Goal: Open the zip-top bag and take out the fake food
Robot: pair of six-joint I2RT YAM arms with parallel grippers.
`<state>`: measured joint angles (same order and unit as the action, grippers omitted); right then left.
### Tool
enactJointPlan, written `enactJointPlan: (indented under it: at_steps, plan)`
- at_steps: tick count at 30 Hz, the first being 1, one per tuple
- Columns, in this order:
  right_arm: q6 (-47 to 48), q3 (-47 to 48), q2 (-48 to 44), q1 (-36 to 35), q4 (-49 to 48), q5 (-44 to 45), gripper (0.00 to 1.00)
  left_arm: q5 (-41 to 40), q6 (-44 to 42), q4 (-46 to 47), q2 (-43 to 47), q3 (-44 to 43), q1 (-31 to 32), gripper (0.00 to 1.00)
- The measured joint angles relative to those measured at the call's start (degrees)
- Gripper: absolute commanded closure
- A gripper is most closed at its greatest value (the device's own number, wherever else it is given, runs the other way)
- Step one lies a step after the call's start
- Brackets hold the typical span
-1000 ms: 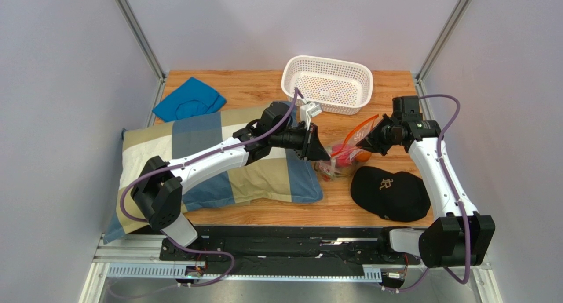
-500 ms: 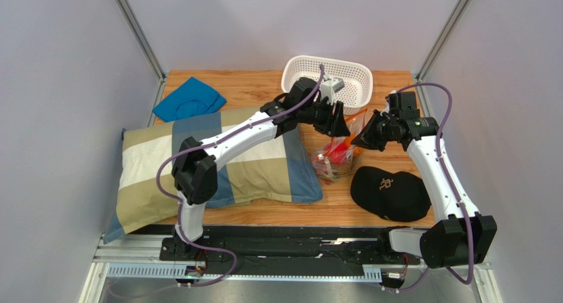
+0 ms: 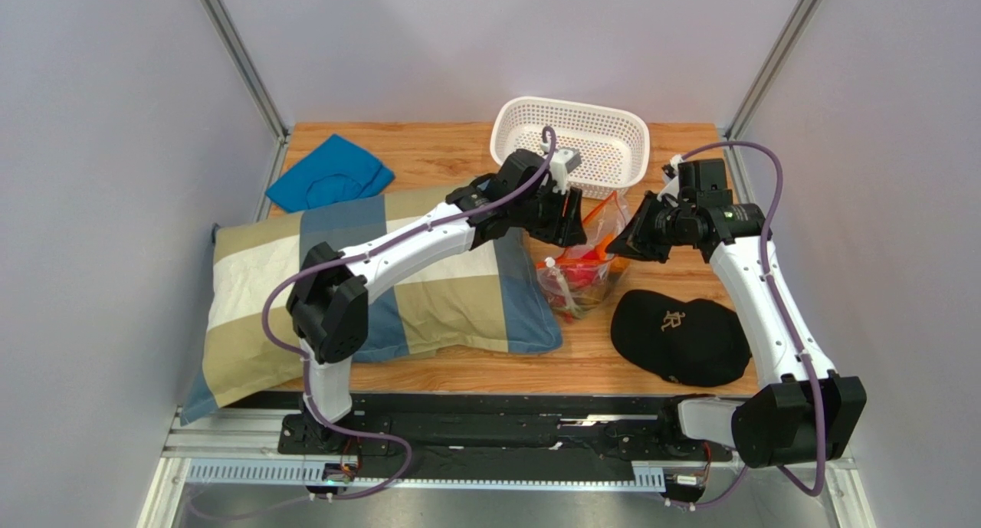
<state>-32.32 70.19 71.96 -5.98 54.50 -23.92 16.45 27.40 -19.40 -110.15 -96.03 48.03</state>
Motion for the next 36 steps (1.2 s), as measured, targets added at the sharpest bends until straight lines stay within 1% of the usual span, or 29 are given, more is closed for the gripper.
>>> enactJointPlan:
  at_steps: [1, 3, 7, 12, 17, 21, 22, 23, 25, 26, 27, 30, 32, 36]
  plan:
    - [0.5, 0.1, 0.0, 0.0, 0.1, -0.3, 1.00, -1.2, -0.3, 0.3, 1.7, 1.5, 0.0, 0.47]
    - [1.2, 0.3, 0.0, 0.0, 0.3, -0.7, 1.00, -3.1, -0.9, 0.4, 4.2, 2.9, 0.0, 0.43]
    - [2.1, 0.4, 0.0, 0.0, 0.6, -1.9, 1.00, -4.1, -1.7, 1.2, 6.2, 2.1, -0.1, 0.40]
    - [2.6, 0.7, 0.0, 0.0, 0.6, -3.4, 1.00, 0.7, -2.4, 1.3, 1.9, -2.5, -0.5, 0.37]
    - [3.2, 2.1, 0.1, 0.0, 0.6, -4.3, 1.00, 4.7, -3.6, -0.1, -2.8, -3.0, -0.6, 0.38]
    - [3.8, 3.7, 1.0, 0.0, 0.5, -4.9, 1.00, 5.6, -4.0, -2.3, -5.2, -3.4, -1.0, 0.37]
    - [4.0, 4.0, 1.4, 0.0, 0.5, -5.1, 1.00, 5.5, -4.2, -2.4, -5.3, -3.0, -1.2, 0.39]
    - [4.2, 4.2, 1.7, 0.0, 0.5, -5.3, 1.00, 5.4, -4.3, -2.6, -5.2, -2.8, -1.3, 0.56]
    - [4.5, 4.5, 2.3, 0.0, 0.5, -5.6, 1.00, 5.5, -4.5, -2.5, -5.1, -2.5, -1.6, 0.81]
    - [4.7, 4.5, 2.4, 0.0, 0.5, -5.6, 1.00, 5.5, -4.3, -2.5, -5.1, -2.4, -1.6, 0.96]
    - [4.9, 4.6, 2.6, 0.0, 0.5, -5.6, 1.00, 5.9, -4.7, -2.6, -5.1, -2.4, -1.7, 1.00]
    - [6.3, 6.0, 3.7, 0.0, 0.9, -5.4, 1.00, 6.4, -4.7, -3.7, -5.0, -2.6, -1.9, 1.00]
    - [8.1, 8.6, 5.6, 0.0, 1.4, -4.7, 1.00, 6.2, -4.8, -5.4, -4.3, -2.6, -2.1, 1.00]
    - [11.4, 15.1, 10.8, -0.1, 2.8, -2.0, 0.72, 5.6, -4.0, -6.5, 0.2, -1.7, -2.9, 1.00]
